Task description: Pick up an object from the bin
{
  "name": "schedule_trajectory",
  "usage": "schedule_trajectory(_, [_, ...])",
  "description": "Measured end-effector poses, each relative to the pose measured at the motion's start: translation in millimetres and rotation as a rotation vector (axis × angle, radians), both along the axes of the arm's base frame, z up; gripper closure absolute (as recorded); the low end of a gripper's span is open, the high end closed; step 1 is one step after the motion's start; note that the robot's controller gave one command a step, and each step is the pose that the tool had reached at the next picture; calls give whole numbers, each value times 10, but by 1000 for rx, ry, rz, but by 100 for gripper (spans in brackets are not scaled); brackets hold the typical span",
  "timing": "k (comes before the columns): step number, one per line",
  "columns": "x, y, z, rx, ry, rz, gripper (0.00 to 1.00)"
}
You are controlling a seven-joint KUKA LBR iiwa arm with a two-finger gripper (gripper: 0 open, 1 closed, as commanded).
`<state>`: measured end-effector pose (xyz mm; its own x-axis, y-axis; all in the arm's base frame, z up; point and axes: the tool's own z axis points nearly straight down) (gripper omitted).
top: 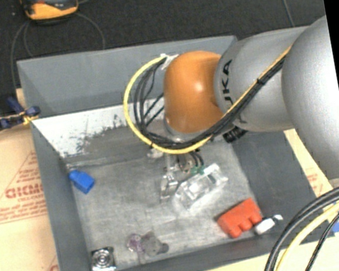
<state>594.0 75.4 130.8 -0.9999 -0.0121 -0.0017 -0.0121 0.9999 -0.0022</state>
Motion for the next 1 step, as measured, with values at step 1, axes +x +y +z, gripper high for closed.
schedule_trajectory(1, [-124, -697, -217, 0, 1, 172, 0])
